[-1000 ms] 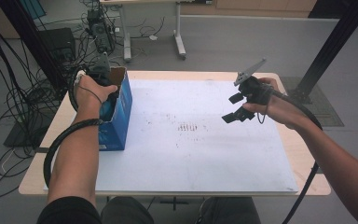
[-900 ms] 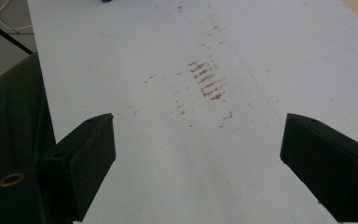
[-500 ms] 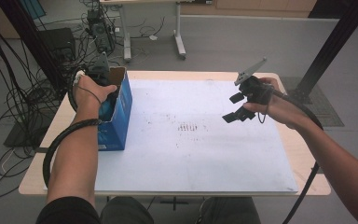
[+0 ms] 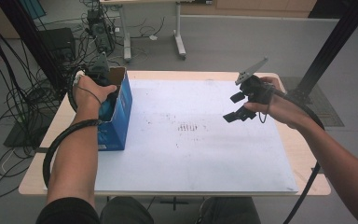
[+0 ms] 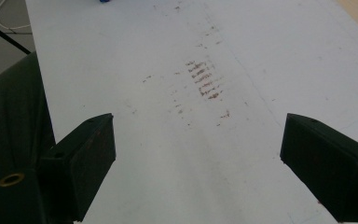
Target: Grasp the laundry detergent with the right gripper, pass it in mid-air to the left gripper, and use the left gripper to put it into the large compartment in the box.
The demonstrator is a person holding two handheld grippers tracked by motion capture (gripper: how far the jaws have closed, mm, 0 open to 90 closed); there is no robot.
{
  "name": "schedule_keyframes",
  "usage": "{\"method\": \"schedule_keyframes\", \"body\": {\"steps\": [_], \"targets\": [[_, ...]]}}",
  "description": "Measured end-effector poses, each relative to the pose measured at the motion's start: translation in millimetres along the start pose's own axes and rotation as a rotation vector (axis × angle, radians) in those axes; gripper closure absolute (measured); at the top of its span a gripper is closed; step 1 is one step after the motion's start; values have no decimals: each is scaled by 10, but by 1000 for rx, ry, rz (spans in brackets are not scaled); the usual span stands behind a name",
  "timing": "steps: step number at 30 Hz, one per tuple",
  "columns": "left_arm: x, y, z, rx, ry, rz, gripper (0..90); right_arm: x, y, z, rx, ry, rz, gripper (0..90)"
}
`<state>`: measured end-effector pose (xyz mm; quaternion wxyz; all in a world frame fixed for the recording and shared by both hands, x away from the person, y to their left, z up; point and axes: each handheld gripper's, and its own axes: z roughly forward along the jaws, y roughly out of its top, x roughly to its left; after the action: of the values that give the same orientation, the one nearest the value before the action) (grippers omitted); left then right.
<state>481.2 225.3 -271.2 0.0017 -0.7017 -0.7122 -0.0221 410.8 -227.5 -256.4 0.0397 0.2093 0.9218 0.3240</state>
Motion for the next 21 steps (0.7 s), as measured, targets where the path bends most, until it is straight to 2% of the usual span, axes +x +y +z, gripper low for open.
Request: {"method": "schedule_keyframes", "body": {"steps": [21], "targets": [[-8,3,0,-1,3,0,364,8,9,-23,0,-4,1,104]]}}
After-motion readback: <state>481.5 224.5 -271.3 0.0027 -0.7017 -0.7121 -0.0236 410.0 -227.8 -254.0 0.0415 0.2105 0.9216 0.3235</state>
